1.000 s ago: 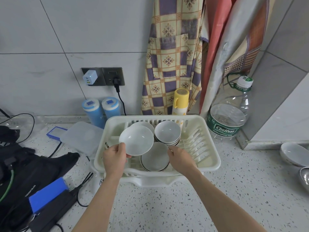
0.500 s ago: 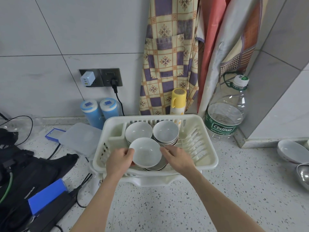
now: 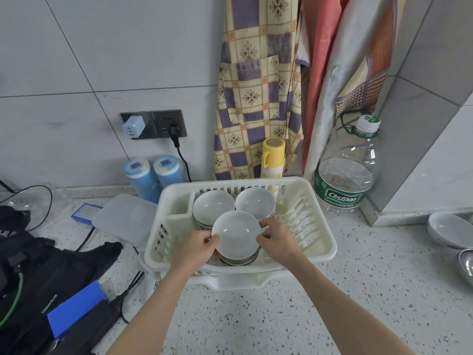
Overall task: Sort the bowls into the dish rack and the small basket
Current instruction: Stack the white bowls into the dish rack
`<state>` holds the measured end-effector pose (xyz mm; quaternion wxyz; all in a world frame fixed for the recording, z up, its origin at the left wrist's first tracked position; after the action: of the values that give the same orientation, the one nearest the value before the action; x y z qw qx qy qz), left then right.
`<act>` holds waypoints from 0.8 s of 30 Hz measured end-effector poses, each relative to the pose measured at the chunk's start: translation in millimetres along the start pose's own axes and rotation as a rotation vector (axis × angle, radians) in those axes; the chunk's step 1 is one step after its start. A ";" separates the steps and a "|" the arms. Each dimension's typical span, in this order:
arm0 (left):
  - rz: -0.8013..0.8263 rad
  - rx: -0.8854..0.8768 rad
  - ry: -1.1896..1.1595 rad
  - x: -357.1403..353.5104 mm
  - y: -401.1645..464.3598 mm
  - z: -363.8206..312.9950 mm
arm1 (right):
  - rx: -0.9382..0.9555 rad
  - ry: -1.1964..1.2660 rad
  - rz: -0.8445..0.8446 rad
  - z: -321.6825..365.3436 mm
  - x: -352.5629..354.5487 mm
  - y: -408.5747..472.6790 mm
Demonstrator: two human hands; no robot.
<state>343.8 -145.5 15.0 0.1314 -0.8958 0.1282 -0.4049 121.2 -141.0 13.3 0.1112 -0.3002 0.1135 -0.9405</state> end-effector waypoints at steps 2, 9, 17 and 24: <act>-0.015 -0.024 0.011 -0.6 -0.2 0.5 | 0.000 -0.006 -0.012 -0.6 -0.1 -0.9; -0.012 -0.039 -0.008 -1.2 -2.1 -1.9 | -0.066 -0.113 0.022 0.3 -1.7 -0.7; -0.025 0.006 0.101 -5.1 4.5 4.1 | -0.117 -0.170 0.060 2.2 -4.5 1.3; -0.117 0.015 0.069 -4.4 3.6 3.0 | -0.106 -0.156 0.014 -3.0 -5.2 3.6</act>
<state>342.8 -146.9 8.7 0.1097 -0.8861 0.0768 -0.4437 124.1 -142.5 7.2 0.1101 -0.3774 0.1562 -0.9061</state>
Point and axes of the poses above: each hand's wrist, its own y-axis towards the middle knuckle, its own x-axis out of the back of the hand, z = x × y, the point moved 2 cm from there along y, towards the middle knuckle, and after that the axes turned 11 degrees about z, right-handed, at the moved point
